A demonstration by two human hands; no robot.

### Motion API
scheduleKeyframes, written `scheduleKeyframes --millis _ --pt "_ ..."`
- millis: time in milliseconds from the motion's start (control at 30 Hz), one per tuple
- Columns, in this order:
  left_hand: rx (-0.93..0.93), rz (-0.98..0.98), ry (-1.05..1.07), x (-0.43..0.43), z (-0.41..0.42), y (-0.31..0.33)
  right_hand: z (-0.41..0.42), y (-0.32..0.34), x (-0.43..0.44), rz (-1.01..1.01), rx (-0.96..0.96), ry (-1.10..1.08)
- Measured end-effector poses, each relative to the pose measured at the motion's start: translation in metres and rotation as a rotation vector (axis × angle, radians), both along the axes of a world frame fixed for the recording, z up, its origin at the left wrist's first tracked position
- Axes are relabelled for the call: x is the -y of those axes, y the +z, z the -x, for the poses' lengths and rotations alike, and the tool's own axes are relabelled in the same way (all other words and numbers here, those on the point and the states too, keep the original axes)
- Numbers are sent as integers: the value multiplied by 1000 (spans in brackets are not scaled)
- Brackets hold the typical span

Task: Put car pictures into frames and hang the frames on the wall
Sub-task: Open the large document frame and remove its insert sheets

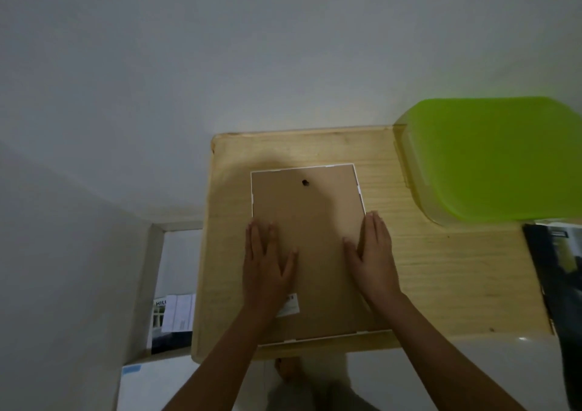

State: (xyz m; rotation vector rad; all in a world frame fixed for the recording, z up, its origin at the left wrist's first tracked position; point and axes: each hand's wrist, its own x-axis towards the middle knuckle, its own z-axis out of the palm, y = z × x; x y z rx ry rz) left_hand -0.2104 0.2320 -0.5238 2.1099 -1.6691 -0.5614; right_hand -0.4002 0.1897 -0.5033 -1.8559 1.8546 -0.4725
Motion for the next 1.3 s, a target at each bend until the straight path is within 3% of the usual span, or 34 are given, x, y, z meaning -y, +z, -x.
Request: scheduleKeyframes --millis 100,300,567,667,800,967,1167,1300 --pt "-6 -18 47 -5 3 4 -3 2 -7 -58 178 -54" --pt "103 -34 98 -1 10 8 -2 14 2 -57 357 -176" --pt "4 -40 73 14 23 33 17 56 16 20 629 -126" --pt "-90 -15 11 39 36 60 18 78 22 71 702 -92" --pt "-386 104 -55 77 63 128 29 120 32 193 751 6" --pt "-675 399 -50 99 96 227 45 172 47 441 645 244" --pt "-634 602 58 100 107 271 57 200 57 737 260 516" --pt "-523 570 222 89 104 271 51 198 51 743 213 611"
